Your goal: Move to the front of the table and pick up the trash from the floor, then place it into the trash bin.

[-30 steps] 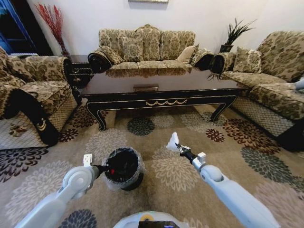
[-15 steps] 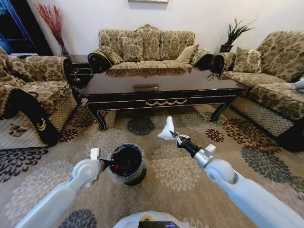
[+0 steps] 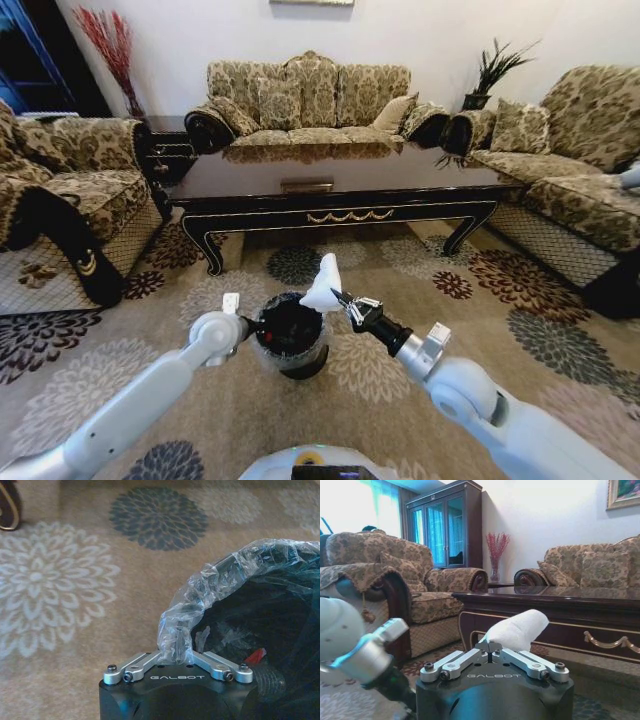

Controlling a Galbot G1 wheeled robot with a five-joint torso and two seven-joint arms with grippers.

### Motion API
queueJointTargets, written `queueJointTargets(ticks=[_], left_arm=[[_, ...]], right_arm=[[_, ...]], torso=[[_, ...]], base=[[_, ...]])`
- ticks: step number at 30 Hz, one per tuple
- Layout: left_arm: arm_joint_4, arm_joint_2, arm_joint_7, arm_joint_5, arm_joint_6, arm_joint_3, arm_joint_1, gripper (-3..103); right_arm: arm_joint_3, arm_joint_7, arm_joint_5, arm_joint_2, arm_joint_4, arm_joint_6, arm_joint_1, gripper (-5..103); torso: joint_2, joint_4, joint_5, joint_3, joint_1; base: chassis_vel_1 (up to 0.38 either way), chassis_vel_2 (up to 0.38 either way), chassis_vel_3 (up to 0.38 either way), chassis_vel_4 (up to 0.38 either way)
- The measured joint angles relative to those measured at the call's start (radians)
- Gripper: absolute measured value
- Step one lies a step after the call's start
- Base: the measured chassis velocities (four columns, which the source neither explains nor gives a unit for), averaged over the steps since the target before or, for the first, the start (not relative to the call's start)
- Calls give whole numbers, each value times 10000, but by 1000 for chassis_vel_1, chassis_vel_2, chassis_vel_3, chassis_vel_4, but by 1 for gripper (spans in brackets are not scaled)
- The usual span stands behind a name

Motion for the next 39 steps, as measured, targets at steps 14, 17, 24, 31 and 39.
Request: queueJointTargets(ticks=[14, 17, 24, 31, 39], left_arm=[[694, -1183, -262, 9, 0, 1538, -1080, 0], [693, -1261, -267, -18, 0, 1548, -1086, 0], [624, -1165, -290, -35, -1, 1452, -971, 0], [621, -1203, -297, 15, 0, 1327, -815, 0], [469, -1098, -317, 50, -1, 1138, -640, 0]], right_arm=[[-290, -23, -330, -26, 388, -129, -690, 0], [-387, -26, -505, 12, 204, -129, -766, 0], [-489, 18, -782, 151, -296, -102, -907, 1], [-512, -167, -925, 247, -320, -201, -1050, 22], [-468, -629, -1418, 89, -326, -57, -1173, 55]], torso=[[0, -2, -2, 0, 0], [0, -3, -2, 0, 0], [0, -1, -2, 0, 0], [0, -2, -4, 0, 0], [0, -2, -3, 0, 0]], base=[[0, 0, 0, 0], [0, 0, 0, 0], [0, 0, 0, 0], [0, 0, 0, 0], [0, 0, 0, 0]])
